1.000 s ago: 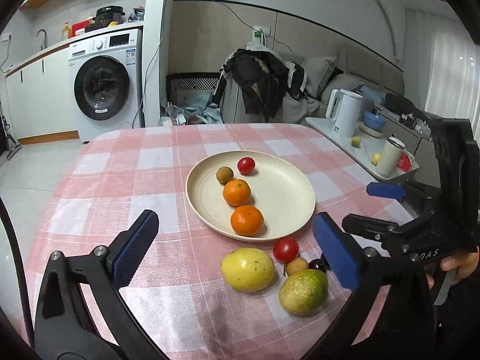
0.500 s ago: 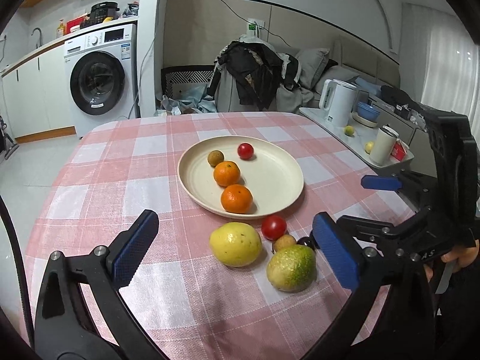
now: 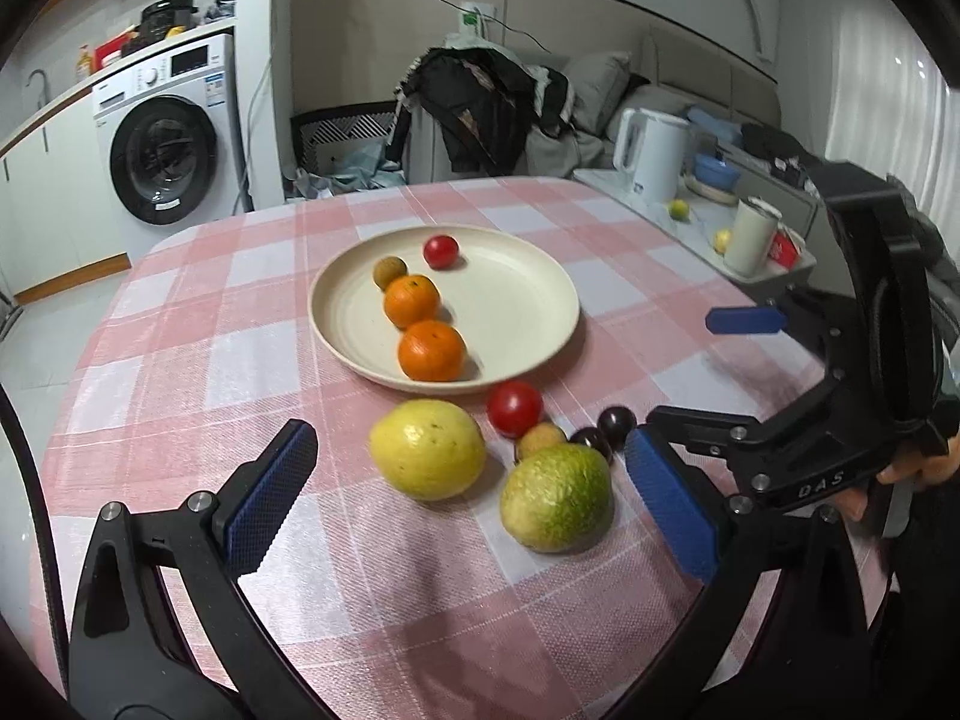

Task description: Organize fruits

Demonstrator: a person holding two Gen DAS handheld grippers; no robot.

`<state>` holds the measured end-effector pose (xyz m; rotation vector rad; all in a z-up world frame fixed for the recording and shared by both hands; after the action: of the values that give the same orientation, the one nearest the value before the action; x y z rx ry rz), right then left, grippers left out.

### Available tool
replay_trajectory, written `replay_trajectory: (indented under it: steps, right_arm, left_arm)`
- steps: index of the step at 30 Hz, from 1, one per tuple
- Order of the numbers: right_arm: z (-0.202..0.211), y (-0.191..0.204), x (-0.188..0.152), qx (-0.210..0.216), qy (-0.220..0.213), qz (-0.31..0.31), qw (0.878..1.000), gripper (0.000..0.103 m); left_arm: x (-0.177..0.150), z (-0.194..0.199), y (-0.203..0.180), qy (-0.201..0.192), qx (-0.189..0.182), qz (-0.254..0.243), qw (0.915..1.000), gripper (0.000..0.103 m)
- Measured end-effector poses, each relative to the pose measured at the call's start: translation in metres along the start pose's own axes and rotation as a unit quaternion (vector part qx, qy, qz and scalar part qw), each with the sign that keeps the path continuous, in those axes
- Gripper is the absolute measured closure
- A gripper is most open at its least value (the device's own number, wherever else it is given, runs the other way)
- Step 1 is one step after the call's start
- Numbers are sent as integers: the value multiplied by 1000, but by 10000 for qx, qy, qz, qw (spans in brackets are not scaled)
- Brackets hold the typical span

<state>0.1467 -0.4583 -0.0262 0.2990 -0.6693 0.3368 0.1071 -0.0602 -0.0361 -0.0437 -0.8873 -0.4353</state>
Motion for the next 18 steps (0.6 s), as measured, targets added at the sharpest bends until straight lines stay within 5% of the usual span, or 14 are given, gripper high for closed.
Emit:
replay_trajectory:
  steps: [18]
  right_arm:
    - [-31,-9,-19,-462,515,230,9973,0]
  left_arm:
    - [-12,-23,-22,427,-360,-304,9980,1]
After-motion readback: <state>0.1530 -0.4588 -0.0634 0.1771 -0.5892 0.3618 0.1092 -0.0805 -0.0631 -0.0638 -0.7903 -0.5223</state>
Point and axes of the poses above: each gripper's, at about its wrist camera, not at the fingertips, and z roughly against the way its jaws point, y to its left, x to its top, the point moved 4 cm from there along -z, roughly the way its jaws point, and after that the axes turned 15 degrees about -z, right-handed, at the moved point
